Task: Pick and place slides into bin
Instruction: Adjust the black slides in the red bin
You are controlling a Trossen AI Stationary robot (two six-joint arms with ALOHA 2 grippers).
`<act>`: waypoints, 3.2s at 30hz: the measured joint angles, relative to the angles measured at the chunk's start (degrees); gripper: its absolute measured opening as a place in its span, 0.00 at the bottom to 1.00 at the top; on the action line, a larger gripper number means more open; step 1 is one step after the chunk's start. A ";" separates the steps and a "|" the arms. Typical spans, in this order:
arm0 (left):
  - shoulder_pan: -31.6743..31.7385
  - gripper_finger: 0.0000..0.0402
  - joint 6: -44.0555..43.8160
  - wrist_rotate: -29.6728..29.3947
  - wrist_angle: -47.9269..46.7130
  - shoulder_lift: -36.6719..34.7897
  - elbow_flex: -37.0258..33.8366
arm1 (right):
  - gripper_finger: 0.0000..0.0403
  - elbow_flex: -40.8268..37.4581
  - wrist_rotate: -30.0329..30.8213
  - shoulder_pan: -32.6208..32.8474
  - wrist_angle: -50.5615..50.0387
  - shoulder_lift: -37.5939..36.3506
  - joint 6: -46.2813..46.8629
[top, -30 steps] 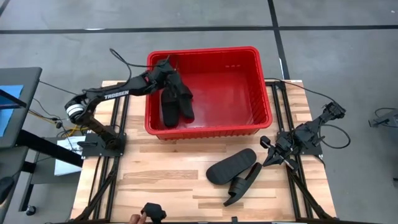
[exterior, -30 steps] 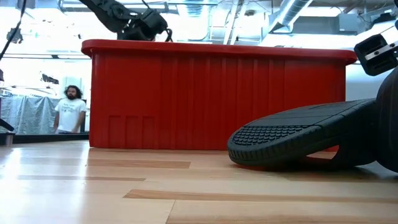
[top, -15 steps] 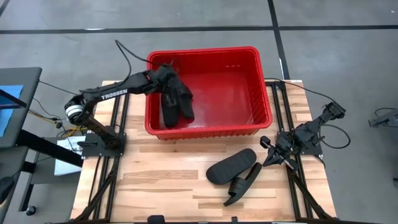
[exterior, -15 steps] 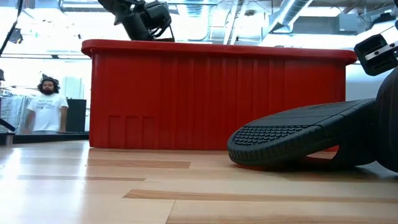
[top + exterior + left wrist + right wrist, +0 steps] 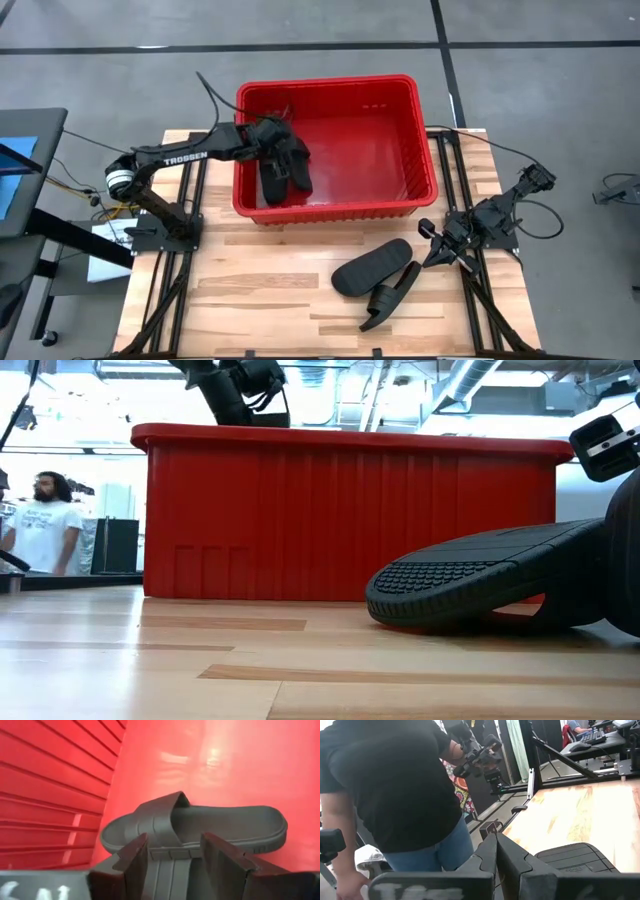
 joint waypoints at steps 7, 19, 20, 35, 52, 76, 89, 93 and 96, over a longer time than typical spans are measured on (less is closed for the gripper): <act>-2.46 0.42 -6.54 -0.60 0.26 1.82 0.02 | 0.00 0.01 0.00 0.00 0.02 -0.02 0.00; -6.13 0.42 -7.71 -10.88 1.89 6.84 0.02 | 0.00 0.01 0.00 0.00 0.02 -0.01 0.00; -6.10 0.42 -7.38 -11.03 1.72 6.84 0.02 | 0.00 0.00 0.00 0.00 0.02 -0.01 0.01; -4.53 0.42 0.08 -12.51 3.00 10.03 0.00 | 0.00 -0.01 0.00 0.00 -0.01 0.00 0.00; -4.03 0.42 4.63 -15.12 4.90 12.96 -0.02 | 0.00 0.00 0.00 0.00 0.00 0.00 0.00; -4.03 0.00 6.95 -16.96 5.58 13.20 0.00 | 0.00 0.01 0.00 0.00 0.02 -0.02 0.00; -5.41 0.00 10.11 -18.40 8.85 13.20 0.00 | 0.00 0.00 0.00 0.00 0.02 -0.01 0.00; -5.58 0.00 10.43 -18.38 9.12 13.20 0.00 | 0.00 0.01 0.00 0.00 0.02 -0.02 0.02; -5.58 0.00 10.41 -18.18 9.06 13.20 0.00 | 0.00 0.00 0.00 0.00 0.02 -0.01 0.00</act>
